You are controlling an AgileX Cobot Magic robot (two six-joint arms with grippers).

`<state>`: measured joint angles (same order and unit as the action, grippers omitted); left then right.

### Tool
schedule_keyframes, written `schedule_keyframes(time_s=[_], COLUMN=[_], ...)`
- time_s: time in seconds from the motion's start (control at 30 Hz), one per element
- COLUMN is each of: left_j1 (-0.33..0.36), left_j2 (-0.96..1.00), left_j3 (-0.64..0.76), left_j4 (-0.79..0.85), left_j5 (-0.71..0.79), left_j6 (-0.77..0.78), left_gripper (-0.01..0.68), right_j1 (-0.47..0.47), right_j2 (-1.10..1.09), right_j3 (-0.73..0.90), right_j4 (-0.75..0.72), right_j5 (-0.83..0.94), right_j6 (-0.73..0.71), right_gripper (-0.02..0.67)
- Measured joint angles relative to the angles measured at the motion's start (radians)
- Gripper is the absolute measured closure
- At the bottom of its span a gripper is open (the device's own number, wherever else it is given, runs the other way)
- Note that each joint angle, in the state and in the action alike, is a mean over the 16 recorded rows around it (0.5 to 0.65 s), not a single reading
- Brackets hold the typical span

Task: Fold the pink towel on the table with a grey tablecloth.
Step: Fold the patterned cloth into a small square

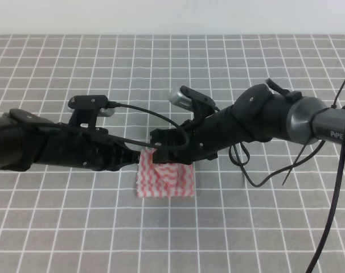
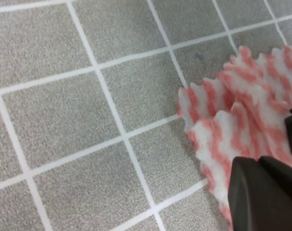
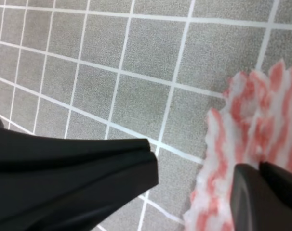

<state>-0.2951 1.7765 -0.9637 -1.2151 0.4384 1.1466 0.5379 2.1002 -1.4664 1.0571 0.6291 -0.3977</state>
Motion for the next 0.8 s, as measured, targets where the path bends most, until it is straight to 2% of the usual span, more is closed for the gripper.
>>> schedule_keyframes(time_s=[0.13,0.53,0.67,0.8], left_j1=[0.000,0.001,0.008,0.018], left_j2=[0.001,0.000,-0.003,-0.007], left_j3=[0.000,0.000,0.000,0.001], left_j4=[0.001,0.000,-0.001,-0.003], left_j5=[-0.001,-0.001,0.004,0.008], left_j6=[0.000,0.000,0.000,0.000], left_gripper=[0.675,0.675,0.675,0.675], right_j1=[0.000,-0.006,-0.025,-0.053], right_j2=[0.001,0.003,-0.002,-0.008], right_j3=[0.000,0.000,0.000,0.000], right_j4=[0.015,0.095,0.109,0.089], right_j5=[0.005,0.047,0.066,0.096], right_j6=[0.000,-0.016,-0.029,-0.038], right_gripper=[0.621,0.431,0.416,0.459])
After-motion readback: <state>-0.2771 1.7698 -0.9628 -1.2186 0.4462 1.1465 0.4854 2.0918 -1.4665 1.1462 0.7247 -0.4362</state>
